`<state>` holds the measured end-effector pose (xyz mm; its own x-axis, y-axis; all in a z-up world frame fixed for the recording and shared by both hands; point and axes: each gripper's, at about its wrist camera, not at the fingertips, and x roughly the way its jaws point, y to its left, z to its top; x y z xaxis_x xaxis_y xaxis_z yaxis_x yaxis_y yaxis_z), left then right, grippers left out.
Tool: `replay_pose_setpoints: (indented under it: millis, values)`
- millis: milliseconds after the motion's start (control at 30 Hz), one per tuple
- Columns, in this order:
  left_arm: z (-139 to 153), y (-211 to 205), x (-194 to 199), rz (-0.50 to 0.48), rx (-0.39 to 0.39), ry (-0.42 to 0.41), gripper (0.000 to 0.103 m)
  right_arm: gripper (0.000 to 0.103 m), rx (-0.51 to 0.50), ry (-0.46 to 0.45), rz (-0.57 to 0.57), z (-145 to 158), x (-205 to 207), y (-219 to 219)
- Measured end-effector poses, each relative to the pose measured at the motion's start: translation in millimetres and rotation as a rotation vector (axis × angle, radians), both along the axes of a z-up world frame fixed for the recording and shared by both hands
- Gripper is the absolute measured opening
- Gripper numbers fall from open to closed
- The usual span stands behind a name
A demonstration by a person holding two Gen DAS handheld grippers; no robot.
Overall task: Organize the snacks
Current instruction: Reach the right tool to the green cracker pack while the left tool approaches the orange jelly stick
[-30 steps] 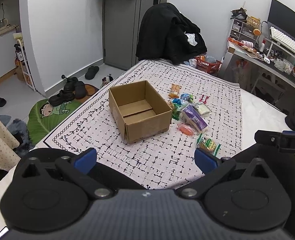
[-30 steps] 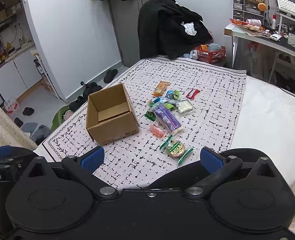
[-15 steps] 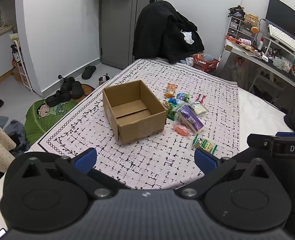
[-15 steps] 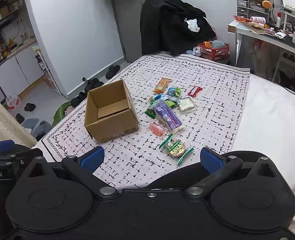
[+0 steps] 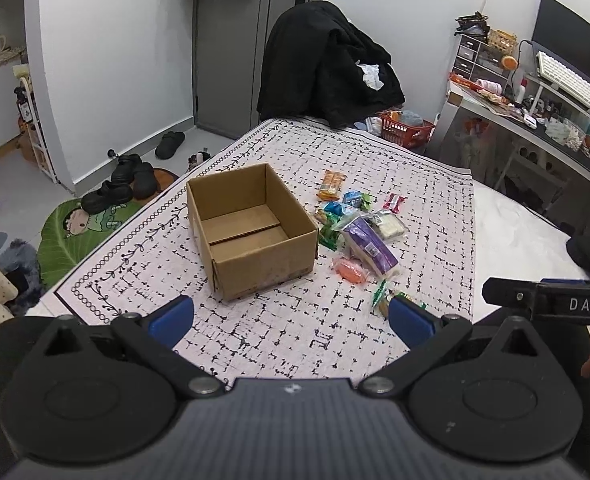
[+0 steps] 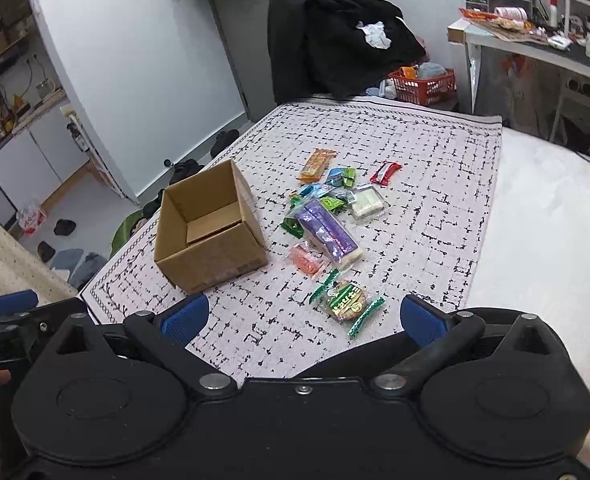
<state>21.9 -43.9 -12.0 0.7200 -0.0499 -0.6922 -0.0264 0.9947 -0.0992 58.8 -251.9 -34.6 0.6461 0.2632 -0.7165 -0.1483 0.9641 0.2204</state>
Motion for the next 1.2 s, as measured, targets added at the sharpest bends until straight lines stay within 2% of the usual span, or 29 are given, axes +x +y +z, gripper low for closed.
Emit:
replay_pose_setpoints:
  millis: [433,800,1000,1100,1200]
  values:
    - [-14,-18,37,0.004,-0.017,0.007,0.103,0.103,0.024,0.021,-0.001,-19,30,-13]
    - [-34,-32,67,-0.004,-0.017,0.042,0.103,0.103,0.023,0.090,-0.011,-47,56,-24]
    - [-51,-37,88,0.021,-0.041,0.097,0.103,0.103,0.002,0.158,-0.032,-67,75,-29]
    - [-60,-39,98,0.016,-0.078,0.114,0.103,0.098,0.004,0.194,-0.034,-77,83,-31]
    - [-71,-41,109,0.021,-0.100,0.138,0.103,0.086,0.033,0.243,-0.026,-89,93,-32]
